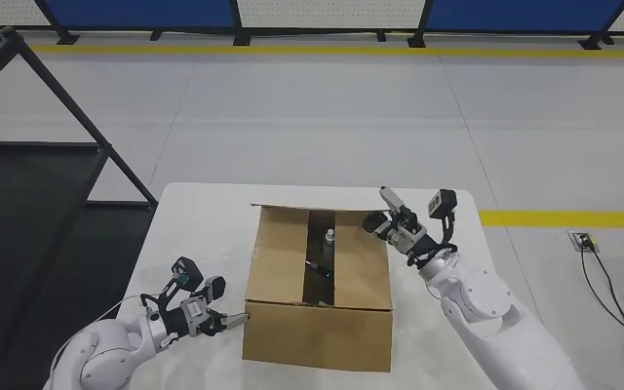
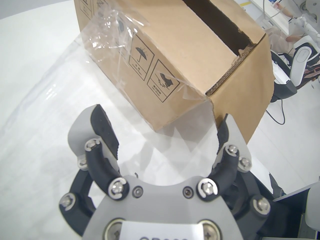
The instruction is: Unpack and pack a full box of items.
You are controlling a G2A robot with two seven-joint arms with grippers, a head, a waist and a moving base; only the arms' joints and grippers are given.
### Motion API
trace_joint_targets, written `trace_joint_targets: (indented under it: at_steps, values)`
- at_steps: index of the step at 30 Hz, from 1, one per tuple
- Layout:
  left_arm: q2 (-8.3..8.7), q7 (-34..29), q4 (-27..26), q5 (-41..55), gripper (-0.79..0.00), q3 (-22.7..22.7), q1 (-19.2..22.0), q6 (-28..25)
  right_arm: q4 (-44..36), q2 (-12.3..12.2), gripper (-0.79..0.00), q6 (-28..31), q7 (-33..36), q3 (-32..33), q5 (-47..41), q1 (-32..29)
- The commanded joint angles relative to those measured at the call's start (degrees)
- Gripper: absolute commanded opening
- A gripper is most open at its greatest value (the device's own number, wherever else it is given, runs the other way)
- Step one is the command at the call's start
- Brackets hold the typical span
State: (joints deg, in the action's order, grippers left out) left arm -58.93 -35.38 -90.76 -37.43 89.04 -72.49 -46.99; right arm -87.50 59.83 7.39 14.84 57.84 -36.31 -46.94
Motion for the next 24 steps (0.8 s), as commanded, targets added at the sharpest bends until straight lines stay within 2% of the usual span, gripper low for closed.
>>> trace_joint_targets:
  at_steps: [1, 4, 7, 12, 15, 18, 24]
  values:
    - [0.0, 0.0, 0.0, 0.0, 0.0, 0.0, 0.0, 0.0, -0.1, 0.1, 0.0, -0.3, 0.2, 0.0, -0.3, -0.1]
    - [0.0, 0.0, 0.0, 0.0, 0.0, 0.0, 0.0, 0.0, 2.2, 1.3, 0.0, -4.3, 2.4, -2.3, -1.4, 3.7]
    - [0.0, 0.0, 0.0, 0.0, 0.0, 0.0, 0.0, 0.0, 5.7, 3.3, 0.0, -5.6, 1.2, -6.1, -2.4, 9.1]
    - [0.0, 0.0, 0.0, 0.0, 0.0, 0.0, 0.0, 0.0, 14.2, 7.1, 0.0, -5.1, -6.9, -11.0, -2.5, 17.0]
    - [0.0, 0.0, 0.0, 0.0, 0.0, 0.0, 0.0, 0.0, 19.0, 9.2, 0.0, -4.0, -8.9, -12.9, -3.7, 20.4]
    - [0.0, 0.0, 0.0, 0.0, 0.0, 0.0, 0.0, 0.0, 24.0, 11.1, 0.0, -5.3, -11.7, -14.8, -3.6, 23.7]
    - [0.0, 0.0, 0.0, 0.0, 0.0, 0.0, 0.0, 0.0, 32.8, 14.5, 0.0, -9.8, -10.0, -17.6, -4.8, 28.7]
